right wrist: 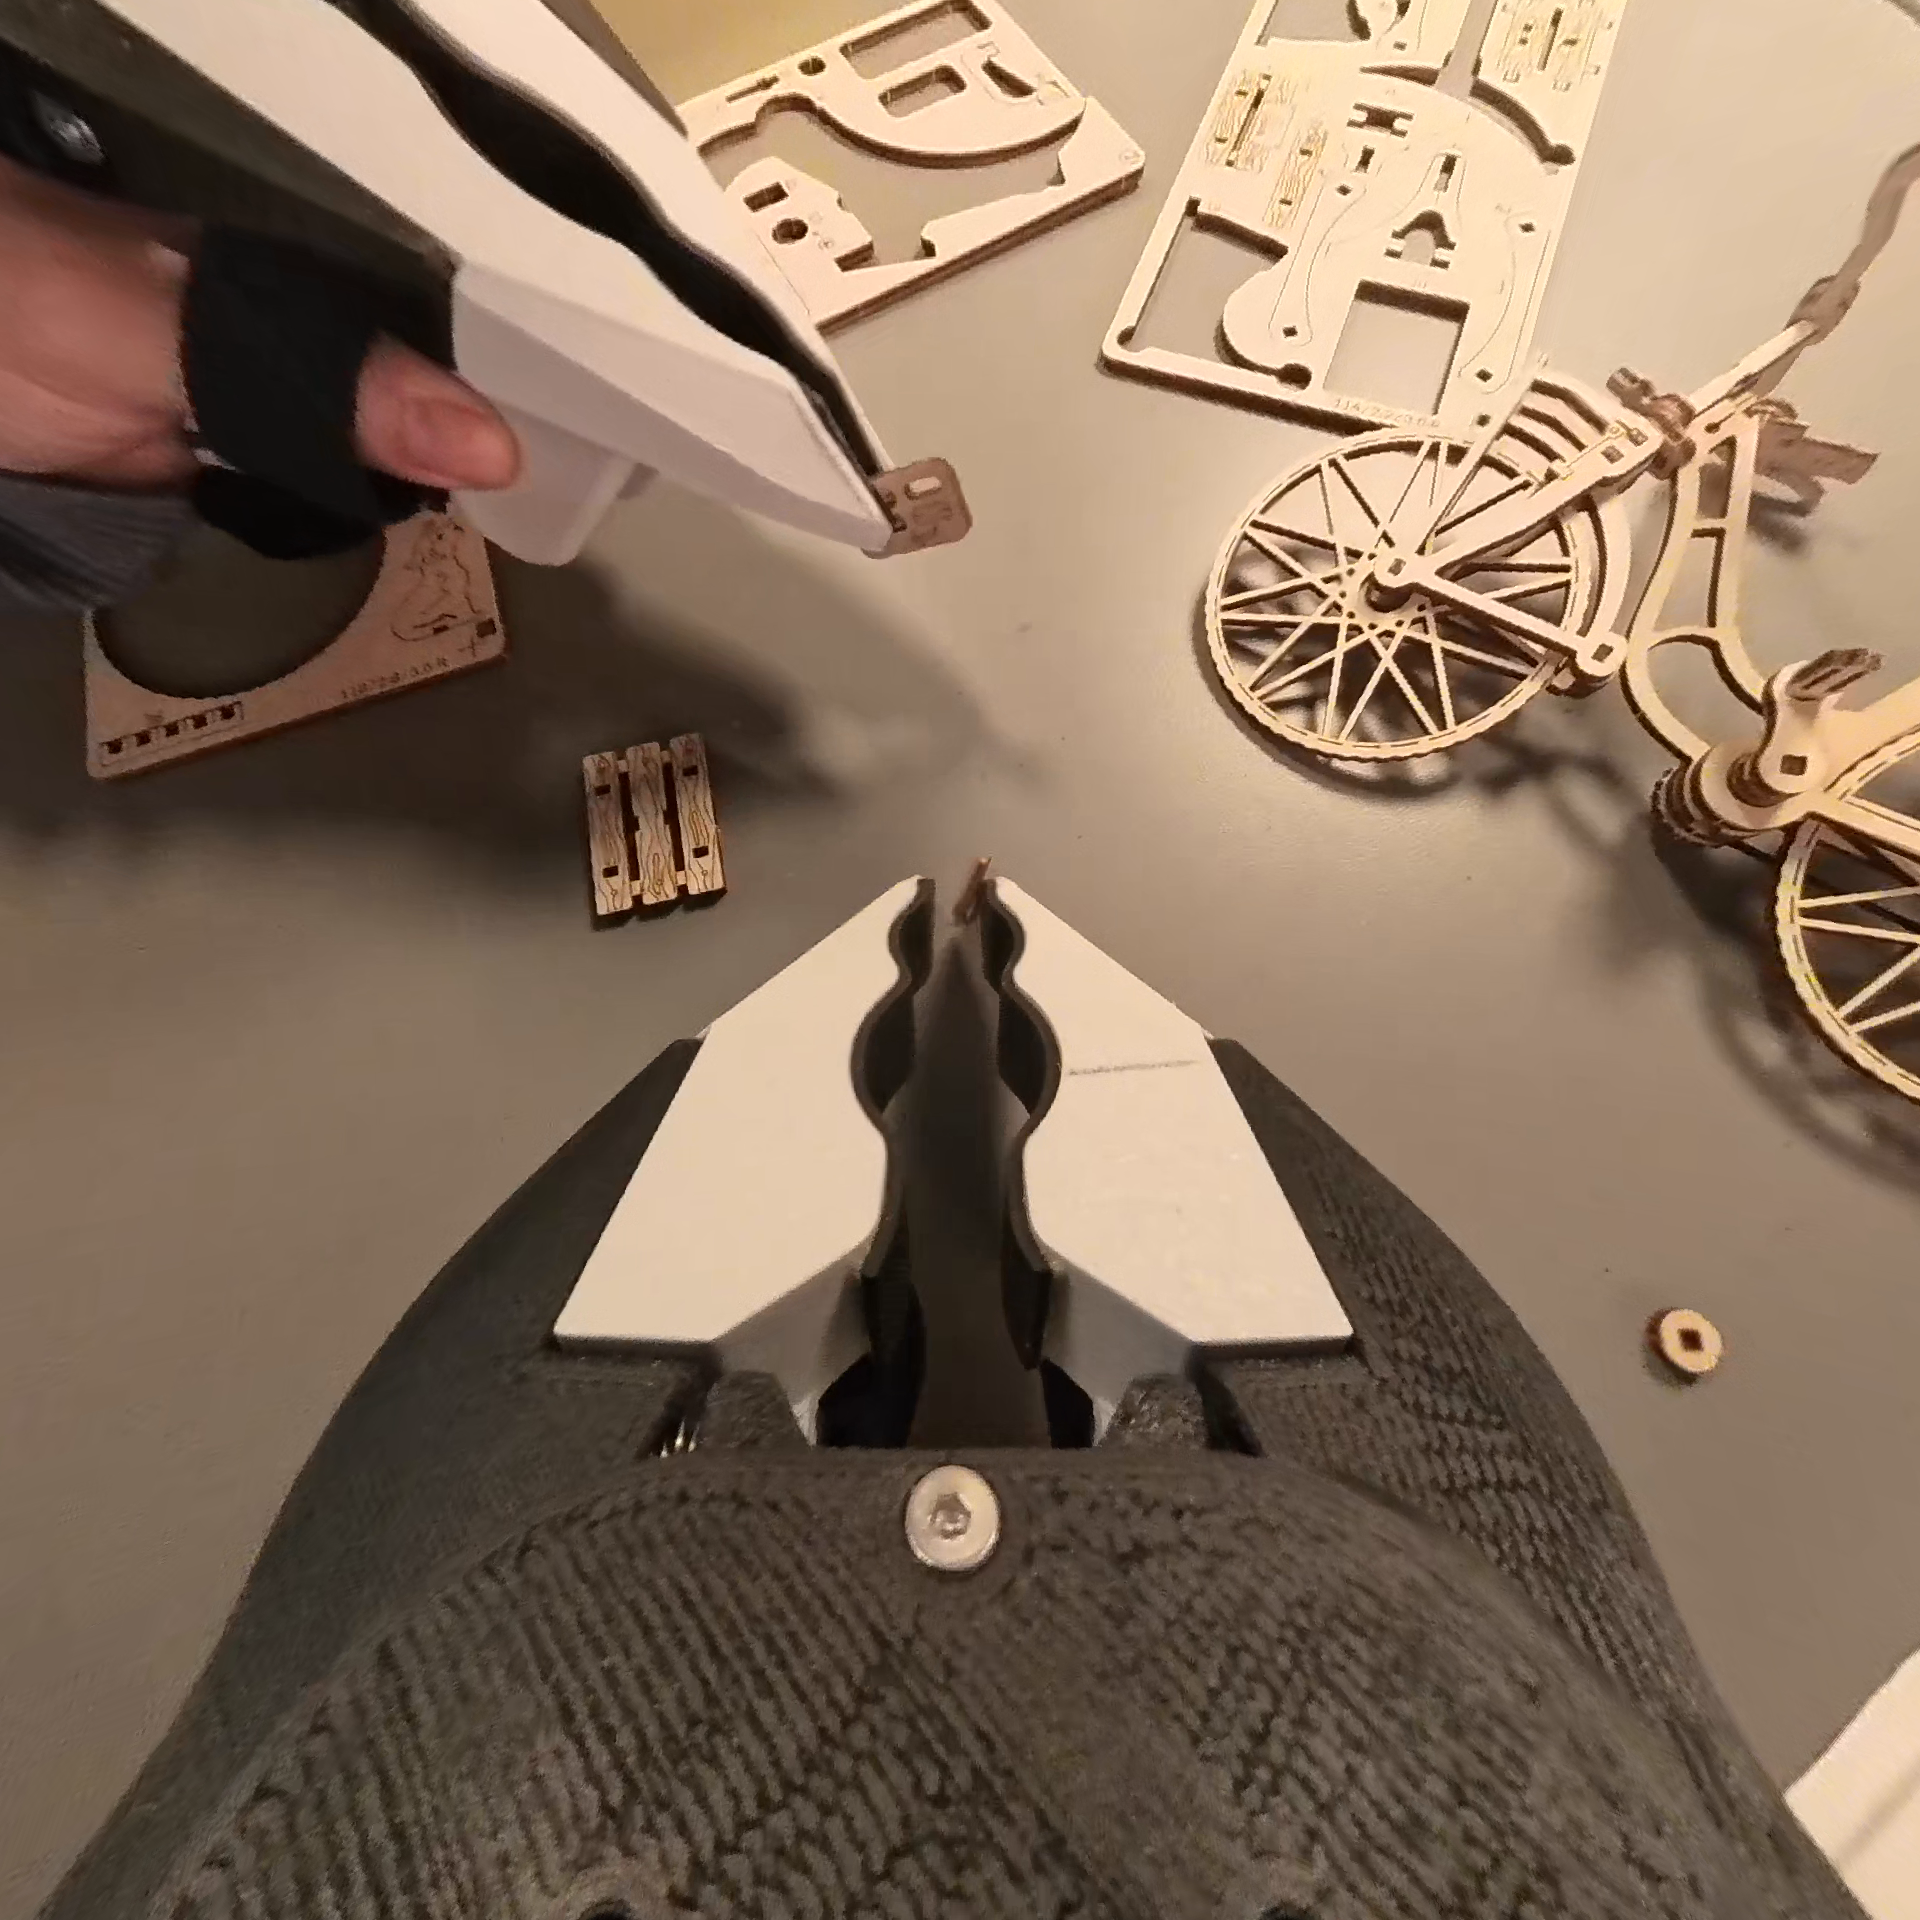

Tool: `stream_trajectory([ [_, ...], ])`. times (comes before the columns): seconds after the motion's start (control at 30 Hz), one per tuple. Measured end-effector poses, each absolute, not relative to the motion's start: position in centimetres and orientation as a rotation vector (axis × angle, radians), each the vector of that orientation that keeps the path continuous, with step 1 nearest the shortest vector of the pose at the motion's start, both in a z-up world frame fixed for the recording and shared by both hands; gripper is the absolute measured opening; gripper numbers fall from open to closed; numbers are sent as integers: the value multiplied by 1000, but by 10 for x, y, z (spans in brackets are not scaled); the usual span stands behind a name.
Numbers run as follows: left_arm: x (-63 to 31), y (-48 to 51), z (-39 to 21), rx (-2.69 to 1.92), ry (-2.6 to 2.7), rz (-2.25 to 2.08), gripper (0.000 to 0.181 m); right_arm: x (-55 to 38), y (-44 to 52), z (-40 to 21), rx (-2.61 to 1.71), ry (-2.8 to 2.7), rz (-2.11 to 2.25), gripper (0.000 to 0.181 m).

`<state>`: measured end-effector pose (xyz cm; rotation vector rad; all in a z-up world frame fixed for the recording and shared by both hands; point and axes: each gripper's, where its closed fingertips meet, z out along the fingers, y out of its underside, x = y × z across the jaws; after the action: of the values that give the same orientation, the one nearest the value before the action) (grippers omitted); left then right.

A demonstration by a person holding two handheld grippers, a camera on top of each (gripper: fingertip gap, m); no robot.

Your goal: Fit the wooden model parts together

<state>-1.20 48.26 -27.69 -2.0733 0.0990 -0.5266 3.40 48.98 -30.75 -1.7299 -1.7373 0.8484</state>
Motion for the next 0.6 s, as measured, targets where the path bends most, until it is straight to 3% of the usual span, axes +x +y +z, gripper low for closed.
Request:
stream_trajectory([
  [0.6,-9,482,-279,-2090,116,-539,1,27,491,-307,-1776,-1632,809,5],
])
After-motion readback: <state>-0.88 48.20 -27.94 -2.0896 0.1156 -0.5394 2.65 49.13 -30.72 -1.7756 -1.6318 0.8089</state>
